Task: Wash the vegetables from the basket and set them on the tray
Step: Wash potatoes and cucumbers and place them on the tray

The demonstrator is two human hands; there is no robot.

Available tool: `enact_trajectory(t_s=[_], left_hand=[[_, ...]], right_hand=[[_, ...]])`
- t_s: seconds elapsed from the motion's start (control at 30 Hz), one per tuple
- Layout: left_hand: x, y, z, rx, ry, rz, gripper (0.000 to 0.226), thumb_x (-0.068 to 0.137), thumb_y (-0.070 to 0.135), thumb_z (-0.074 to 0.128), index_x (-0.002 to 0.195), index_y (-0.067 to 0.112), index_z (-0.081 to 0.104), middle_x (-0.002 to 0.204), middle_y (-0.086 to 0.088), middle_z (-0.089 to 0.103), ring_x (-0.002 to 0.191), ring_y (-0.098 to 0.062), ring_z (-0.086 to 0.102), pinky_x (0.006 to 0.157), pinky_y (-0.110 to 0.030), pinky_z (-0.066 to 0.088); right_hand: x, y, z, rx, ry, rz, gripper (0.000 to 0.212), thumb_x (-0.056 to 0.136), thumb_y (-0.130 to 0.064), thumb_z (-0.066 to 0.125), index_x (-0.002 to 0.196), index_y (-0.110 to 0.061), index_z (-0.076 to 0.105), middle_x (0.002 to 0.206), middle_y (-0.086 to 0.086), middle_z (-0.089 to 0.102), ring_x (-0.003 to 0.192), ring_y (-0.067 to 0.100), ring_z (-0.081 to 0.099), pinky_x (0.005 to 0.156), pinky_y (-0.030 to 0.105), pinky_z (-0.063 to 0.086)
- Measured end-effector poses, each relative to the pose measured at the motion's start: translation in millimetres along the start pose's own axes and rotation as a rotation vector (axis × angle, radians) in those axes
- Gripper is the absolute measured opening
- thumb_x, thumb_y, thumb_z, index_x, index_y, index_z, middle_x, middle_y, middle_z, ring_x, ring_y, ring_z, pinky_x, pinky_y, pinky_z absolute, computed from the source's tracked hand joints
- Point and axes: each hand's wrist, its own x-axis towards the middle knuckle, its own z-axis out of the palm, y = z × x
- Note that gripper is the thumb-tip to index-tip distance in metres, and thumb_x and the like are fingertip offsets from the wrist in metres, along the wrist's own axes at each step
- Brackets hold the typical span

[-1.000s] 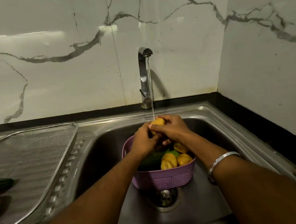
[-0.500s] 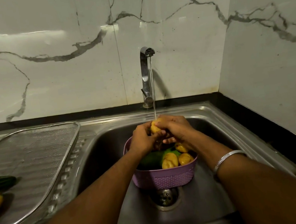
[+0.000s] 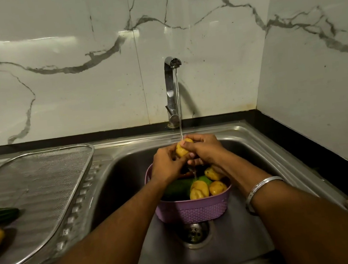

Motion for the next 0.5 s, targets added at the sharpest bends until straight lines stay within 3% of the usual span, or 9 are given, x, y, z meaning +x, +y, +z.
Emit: enact_trajectory(t_s=[0.13, 0.27, 0.37, 0.5], left_hand=[[-1, 3, -1, -0.103, -0.005, -0.083, 0.026, 0.086, 0.016, 0.079, 0.110, 0.012, 0.073, 0.085, -0.006, 0.077, 0.076, -0.018, 0.075, 0.059, -0.028, 0.059], [-4, 9, 1, -0.082, -0.007, -0.070, 0.022, 0.088, 0.015, 0.077, 0.109, 0.010, 0.073, 0.083, -0.008, 0.076, 0.064, -0.009, 0.072, 0.052, -0.021, 0.054], [-4, 9, 4, -0.037, 0.021, -0.034, 0.025, 0.088, 0.018, 0.077, 0.112, 0.013, 0.073, 0.086, -0.002, 0.077, 0.074, -0.010, 0.074, 0.059, -0.022, 0.057], [-4, 10, 5, 0.002, 0.020, -0.039, 0.021, 0.089, 0.019, 0.076, 0.109, 0.012, 0.073, 0.086, -0.001, 0.077, 0.075, -0.009, 0.075, 0.065, -0.026, 0.061]], right_hand=[[-2, -5, -3, 0.034, -0.055, 0.063, 0.045, 0.095, -0.009, 0.069, 0.139, -0.016, 0.061, 0.124, 0.013, 0.066, 0.074, 0.017, 0.072, 0.055, 0.028, 0.061], [-8, 2, 1, 0.025, 0.022, -0.027, 0.044, 0.092, -0.017, 0.074, 0.136, -0.016, 0.064, 0.115, 0.009, 0.071, 0.066, 0.011, 0.071, 0.054, 0.029, 0.061], [-9, 3, 4, -0.001, 0.126, -0.083, 0.042, 0.084, -0.027, 0.083, 0.124, -0.020, 0.071, 0.107, 0.006, 0.074, 0.073, 0.015, 0.073, 0.055, 0.030, 0.061], [-8, 6, 8, -0.018, 0.208, -0.102, 0.042, 0.075, -0.037, 0.090, 0.112, -0.023, 0.076, 0.098, 0.003, 0.077, 0.067, 0.014, 0.073, 0.054, 0.031, 0.060]])
